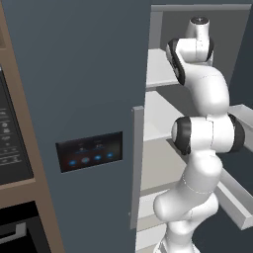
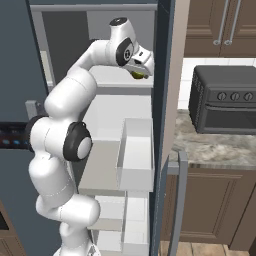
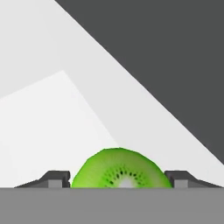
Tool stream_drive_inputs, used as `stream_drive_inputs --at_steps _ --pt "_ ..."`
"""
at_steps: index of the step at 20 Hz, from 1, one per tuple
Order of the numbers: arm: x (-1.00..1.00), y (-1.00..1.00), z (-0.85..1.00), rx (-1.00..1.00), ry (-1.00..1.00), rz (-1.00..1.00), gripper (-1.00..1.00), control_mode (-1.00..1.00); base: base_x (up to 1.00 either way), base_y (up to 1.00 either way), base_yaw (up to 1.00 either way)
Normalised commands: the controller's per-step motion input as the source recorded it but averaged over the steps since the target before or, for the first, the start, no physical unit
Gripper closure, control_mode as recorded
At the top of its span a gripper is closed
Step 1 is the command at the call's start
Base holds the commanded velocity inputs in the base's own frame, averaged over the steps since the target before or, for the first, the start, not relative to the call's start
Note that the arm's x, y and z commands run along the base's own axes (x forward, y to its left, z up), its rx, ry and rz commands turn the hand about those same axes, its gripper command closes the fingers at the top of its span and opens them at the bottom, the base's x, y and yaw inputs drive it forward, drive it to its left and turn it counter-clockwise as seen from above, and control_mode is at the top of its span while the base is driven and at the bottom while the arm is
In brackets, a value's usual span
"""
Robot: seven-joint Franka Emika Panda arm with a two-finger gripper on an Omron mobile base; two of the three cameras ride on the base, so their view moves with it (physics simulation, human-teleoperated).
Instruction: Open the fridge, remove the kiwi, eggplant, and chicken drumstick, and place them on any counter.
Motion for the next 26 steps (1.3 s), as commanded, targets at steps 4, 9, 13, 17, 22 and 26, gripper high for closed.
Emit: stream_drive_inputs --at_steps 4,9,13,17,22,26 --pt "0.0 0.0 -0.37 0.05 0.0 0.0 1.0 -1.0 0.0 0.0 0.0" --pt "0.04 0.0 -0.12 0.01 0.0 0.0 1.0 -1.0 0.0 0.0 0.0" --pt "-0.06 0.0 -0.01 0.0 0.01 0.0 1.0 -1.0 0.0 0.0 0.0" --pt "-0.31 0.04 -0.26 0.0 -0.06 0.0 1.0 -1.0 0.0 0.0 0.0" --pt "-0.62 0.28 -0.17 0.0 -0.08 0.0 1.0 -1.0 0.0 0.0 0.0" --pt "-0.88 0.58 0.0 0.0 -0.05 0.0 1.0 -1.0 0.0 0.0 0.0"
